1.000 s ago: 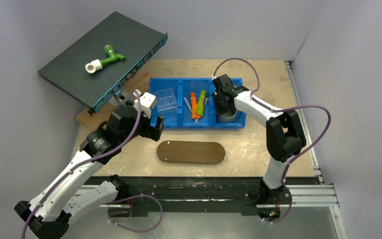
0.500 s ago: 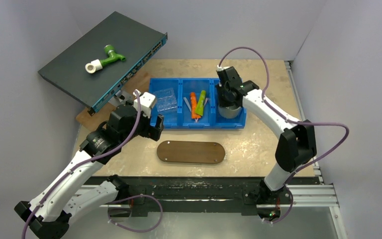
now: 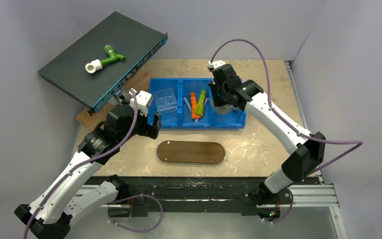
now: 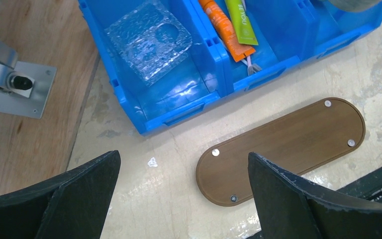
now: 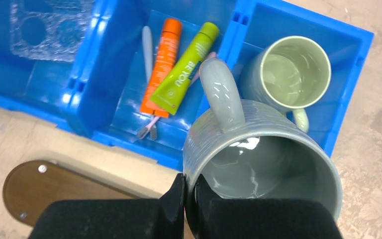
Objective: Prepare toiletry sets of a toothbrush and toothpaste on the tray
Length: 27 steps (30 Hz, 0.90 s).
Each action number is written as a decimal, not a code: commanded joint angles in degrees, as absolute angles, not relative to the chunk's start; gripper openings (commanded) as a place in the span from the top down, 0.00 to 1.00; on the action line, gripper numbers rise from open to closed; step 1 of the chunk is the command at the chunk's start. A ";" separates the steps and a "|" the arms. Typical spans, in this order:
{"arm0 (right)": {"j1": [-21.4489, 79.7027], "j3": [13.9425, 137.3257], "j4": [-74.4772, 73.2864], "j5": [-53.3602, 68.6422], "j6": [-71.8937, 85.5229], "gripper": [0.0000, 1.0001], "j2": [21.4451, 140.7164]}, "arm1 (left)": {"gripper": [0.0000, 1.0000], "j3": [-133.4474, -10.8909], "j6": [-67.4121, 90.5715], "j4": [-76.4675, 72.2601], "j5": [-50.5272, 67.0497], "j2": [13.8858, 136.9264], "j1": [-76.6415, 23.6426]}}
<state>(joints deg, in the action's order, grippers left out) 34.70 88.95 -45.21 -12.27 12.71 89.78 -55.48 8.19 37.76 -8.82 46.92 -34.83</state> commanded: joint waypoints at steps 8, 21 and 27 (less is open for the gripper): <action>44.33 92.98 -43.17 -9.77 8.32 1.00 83.61 | 0.00 -57.76 14.00 37.46 -14.98 45.99 -28.32; 57.39 91.76 -40.31 -7.89 9.23 1.00 86.45 | 0.00 -57.17 18.31 38.48 -26.62 42.34 -24.45; 62.43 92.08 -39.35 -7.74 10.42 1.00 89.51 | 0.00 -57.24 20.26 39.40 -31.02 41.78 -23.94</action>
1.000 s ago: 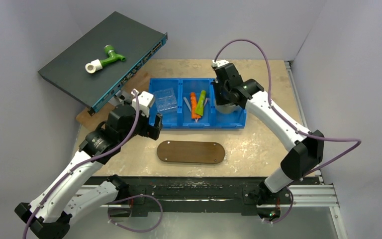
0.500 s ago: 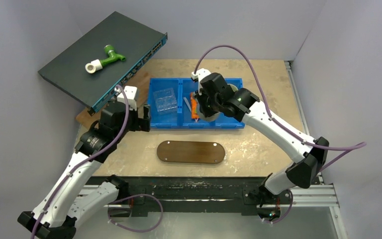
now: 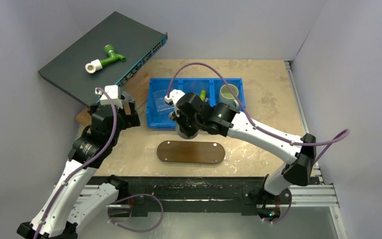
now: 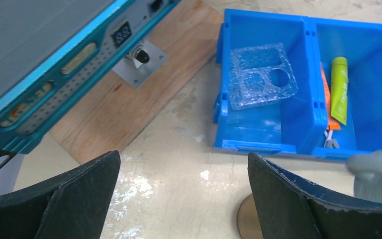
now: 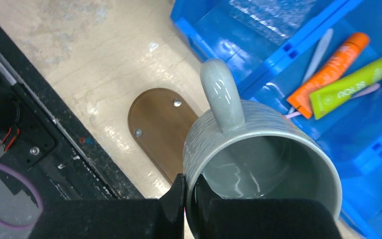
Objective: Prepare toiletry sets of a toothbrush and toothpaste on the tray
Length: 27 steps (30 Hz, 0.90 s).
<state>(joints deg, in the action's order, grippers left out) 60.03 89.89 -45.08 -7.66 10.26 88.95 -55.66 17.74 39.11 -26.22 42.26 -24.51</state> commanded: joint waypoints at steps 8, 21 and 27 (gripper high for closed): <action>66.33 92.47 -37.36 -5.75 11.39 1.00 93.79 | 0.00 -57.22 24.02 40.92 -38.40 40.64 -23.66; 67.94 96.32 -37.46 -5.72 13.51 1.00 101.21 | 0.00 -58.15 29.84 44.56 -48.29 40.36 -23.55; 68.55 98.83 -38.51 -6.83 14.32 1.00 104.12 | 0.00 -58.43 30.01 44.92 -48.51 40.51 -23.55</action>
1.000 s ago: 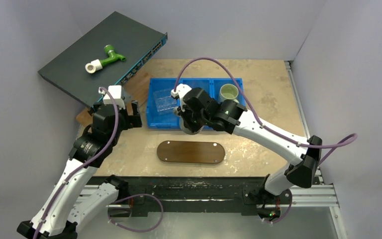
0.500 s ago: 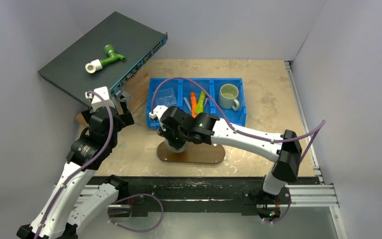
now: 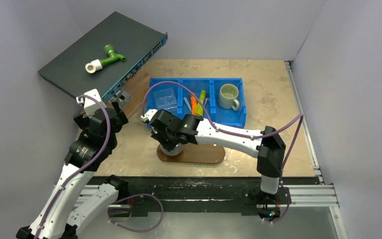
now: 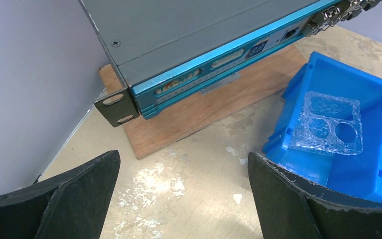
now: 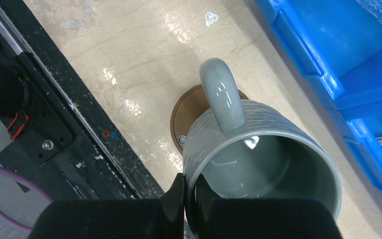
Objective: Prepare toiletry sets of a toothbrush and toothpaste on the tray
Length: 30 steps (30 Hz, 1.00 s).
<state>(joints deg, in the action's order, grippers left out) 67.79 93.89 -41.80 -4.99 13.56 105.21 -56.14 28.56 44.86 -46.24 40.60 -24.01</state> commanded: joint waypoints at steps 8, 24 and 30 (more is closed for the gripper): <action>69.40 100.93 -39.07 -7.85 14.33 1.00 107.31 | 0.00 -58.54 30.06 45.35 -48.74 39.76 -23.55; 70.66 102.16 -38.78 -8.26 14.50 1.00 111.55 | 0.00 -58.54 29.96 45.45 -48.74 39.31 -23.55; 70.82 101.87 -38.42 -8.46 14.57 1.00 112.23 | 0.00 -58.54 29.97 45.43 -48.63 39.29 -23.49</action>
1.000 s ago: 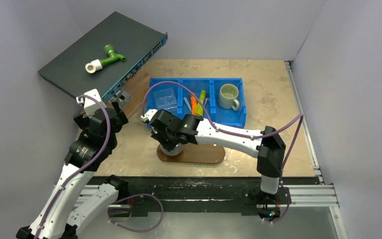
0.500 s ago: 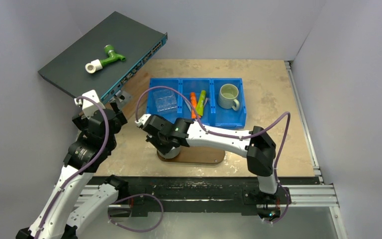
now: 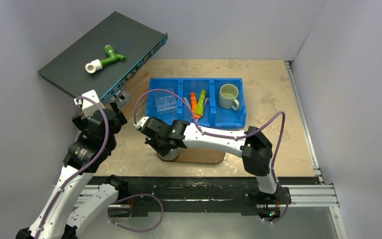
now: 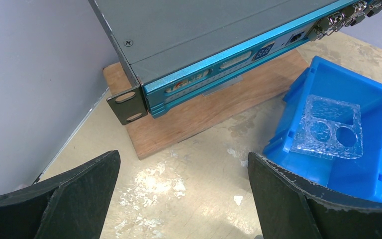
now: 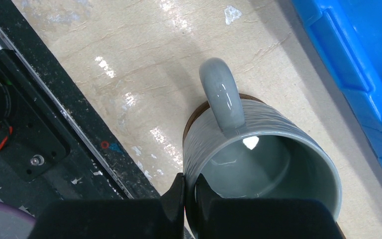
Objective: Prepare toiletry sets of a toothbrush and toothpaste on the tray
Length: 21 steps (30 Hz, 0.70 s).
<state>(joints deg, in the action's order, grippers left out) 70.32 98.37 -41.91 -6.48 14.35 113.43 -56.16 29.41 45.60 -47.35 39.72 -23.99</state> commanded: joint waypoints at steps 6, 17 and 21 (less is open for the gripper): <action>71.09 101.97 -38.13 -8.15 14.68 1.00 112.92 | 0.00 -58.58 29.97 45.46 -48.65 39.22 -23.49; 71.19 102.50 -38.73 -10.47 15.28 1.00 114.34 | 0.00 -58.54 29.79 45.47 -48.64 39.19 -23.47; 71.19 102.60 -39.06 -11.26 15.42 0.93 114.15 | 0.00 -58.60 29.79 45.39 -48.38 39.37 -23.47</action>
<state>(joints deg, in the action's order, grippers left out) 70.94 98.78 -41.17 -8.14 14.96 115.15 -56.36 29.41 45.76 -47.35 39.62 -23.99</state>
